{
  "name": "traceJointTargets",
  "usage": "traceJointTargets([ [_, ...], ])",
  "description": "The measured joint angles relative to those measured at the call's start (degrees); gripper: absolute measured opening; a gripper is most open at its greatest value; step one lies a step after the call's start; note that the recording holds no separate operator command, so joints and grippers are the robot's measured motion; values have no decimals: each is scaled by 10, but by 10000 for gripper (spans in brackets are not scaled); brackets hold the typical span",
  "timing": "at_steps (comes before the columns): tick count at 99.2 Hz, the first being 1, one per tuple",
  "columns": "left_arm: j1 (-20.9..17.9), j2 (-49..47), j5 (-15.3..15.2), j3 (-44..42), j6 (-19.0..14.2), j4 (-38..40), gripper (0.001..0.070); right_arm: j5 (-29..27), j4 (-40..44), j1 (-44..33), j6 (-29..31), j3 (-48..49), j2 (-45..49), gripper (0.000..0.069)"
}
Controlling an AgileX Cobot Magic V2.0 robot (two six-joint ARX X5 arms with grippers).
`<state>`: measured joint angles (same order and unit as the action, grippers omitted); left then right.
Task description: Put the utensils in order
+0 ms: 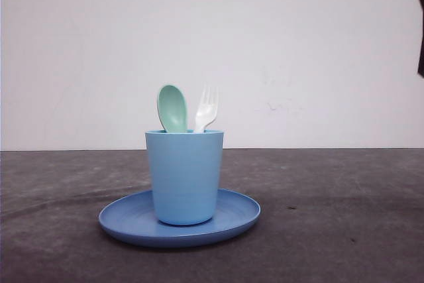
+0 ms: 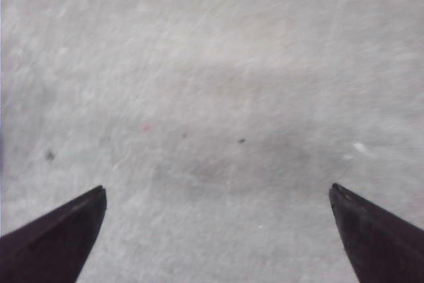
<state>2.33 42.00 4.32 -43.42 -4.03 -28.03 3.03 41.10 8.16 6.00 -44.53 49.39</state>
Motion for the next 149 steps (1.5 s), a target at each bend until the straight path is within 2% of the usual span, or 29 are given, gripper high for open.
traceJointTargets([
  [27,0,0,0,0,0,-1,236,0,5,-1,-2,0,0,679],
  [31,0,0,0,0,0,-1,230,0,5,-1,-2,0,0,655],
  [35,0,0,0,0,0,-1,206,0,6,-1,-2,0,0,573],
  [44,0,0,0,0,0,-1,78,0,12,-1,-2,0,0,303],
  [50,0,0,0,0,0,-1,35,0,12,-1,-2,0,0,137],
  [54,0,0,0,0,0,-1,22,0,12,-1,-2,0,0,68],
  [60,0,0,0,0,0,-1,16,0,12,-1,-2,0,0,26],
  [75,0,0,0,0,0,0,15,0,20,-1,-2,0,0,2],
  [130,0,-1,0,0,1,-1,15,0,15,-1,-2,0,0,1],
  [149,-5,-57,-25,40,17,13,15,0,15,-1,-2,0,0,1],
])
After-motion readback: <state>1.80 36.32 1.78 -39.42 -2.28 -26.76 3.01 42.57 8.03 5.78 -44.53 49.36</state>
